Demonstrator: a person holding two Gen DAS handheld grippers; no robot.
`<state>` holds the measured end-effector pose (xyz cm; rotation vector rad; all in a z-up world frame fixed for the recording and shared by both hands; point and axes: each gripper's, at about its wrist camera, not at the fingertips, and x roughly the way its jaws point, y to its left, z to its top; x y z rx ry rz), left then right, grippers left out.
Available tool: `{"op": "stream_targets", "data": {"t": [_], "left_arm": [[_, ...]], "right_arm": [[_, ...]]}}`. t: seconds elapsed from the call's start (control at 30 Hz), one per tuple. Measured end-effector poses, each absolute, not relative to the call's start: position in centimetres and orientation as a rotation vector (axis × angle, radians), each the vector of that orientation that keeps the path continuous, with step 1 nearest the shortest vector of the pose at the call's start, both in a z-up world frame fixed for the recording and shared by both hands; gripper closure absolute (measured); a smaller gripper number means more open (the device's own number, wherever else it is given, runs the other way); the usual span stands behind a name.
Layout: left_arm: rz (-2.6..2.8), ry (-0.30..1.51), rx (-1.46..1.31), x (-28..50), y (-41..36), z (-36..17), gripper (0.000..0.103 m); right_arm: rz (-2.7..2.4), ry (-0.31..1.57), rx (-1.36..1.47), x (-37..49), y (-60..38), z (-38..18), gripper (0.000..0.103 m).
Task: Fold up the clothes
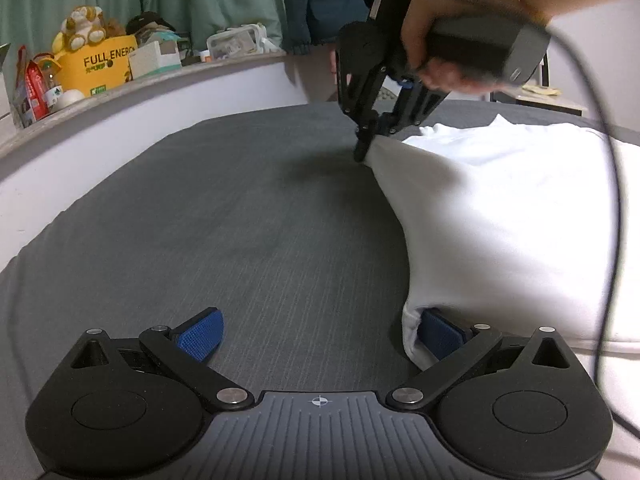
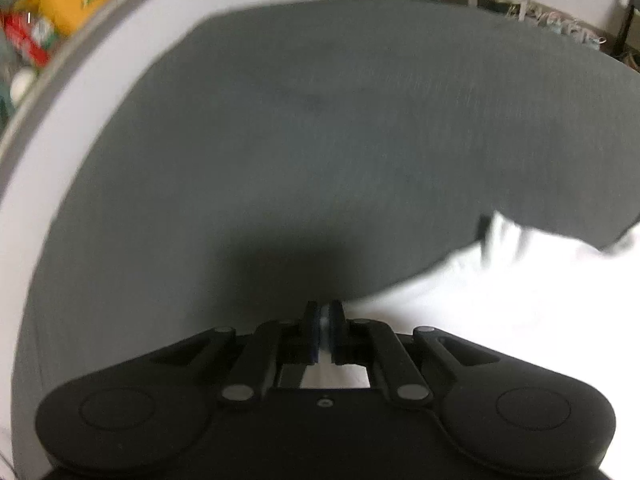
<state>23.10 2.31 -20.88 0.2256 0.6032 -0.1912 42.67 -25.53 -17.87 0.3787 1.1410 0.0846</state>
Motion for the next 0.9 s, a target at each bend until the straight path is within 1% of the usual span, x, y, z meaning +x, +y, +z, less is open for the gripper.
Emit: {"op": "stream_targets", "data": {"t": [0.1,0.13,0.17,0.3,0.33,0.37,0.4,0.43,0.47,0.57,0.67,0.7,0.77,0.9], "left_arm": [[-0.185,0.603,0.223,23.0,2.3,-21.0,0.0],[-0.181,0.601,0.226,22.9,2.3,-21.0,0.0],[-0.177,0.599,0.23,22.8,2.3,-21.0,0.0],[-0.163,0.59,0.248,22.2,2.2,-20.8,0.0],[-0.16,0.588,0.248,22.0,2.3,-20.7,0.0],[-0.157,0.587,0.249,21.8,2.4,-20.6,0.0],[-0.156,0.586,0.25,21.7,2.4,-20.4,0.0],[-0.155,0.586,0.248,21.5,2.5,-20.3,0.0],[-0.148,0.585,0.242,21.4,2.7,-20.0,0.0],[-0.102,0.535,0.18,20.9,3.7,-18.6,0.0],[-0.065,0.422,0.026,19.6,5.0,-16.6,0.0],[-0.088,0.393,-0.02,19.2,5.0,-16.2,0.0],[-0.133,0.335,-0.113,18.2,5.0,-15.5,0.0],[-0.234,0.372,-0.19,16.8,2.8,-15.8,0.0]], "right_arm": [[0.101,1.058,0.525,41.9,-27.1,-19.5,0.098],[0.117,1.027,0.574,41.6,-27.7,-19.9,0.101],[0.137,1.007,0.6,41.2,-28.2,-20.1,0.101],[0.202,0.943,0.607,38.9,-30.3,-19.1,0.093],[0.227,0.935,0.581,37.9,-30.7,-18.3,0.087],[0.253,0.927,0.555,36.8,-31.2,-17.4,0.076],[0.278,0.919,0.529,35.8,-31.7,-16.6,0.069],[0.303,0.91,0.503,34.8,-32.1,-15.8,0.059],[0.321,0.904,0.487,33.5,-32.8,-15.2,0.053],[0.34,0.899,0.488,28.5,-35.7,-14.1,0.045],[0.358,0.894,0.488,23.5,-38.7,-13.1,0.04],[0.36,0.893,0.483,21.7,-39.3,-13.0,0.039],[0.357,0.879,0.45,17.8,-39.3,-13.3,0.033],[0.303,0.857,0.307,11.6,-38.3,-15.5,0.032]]}}
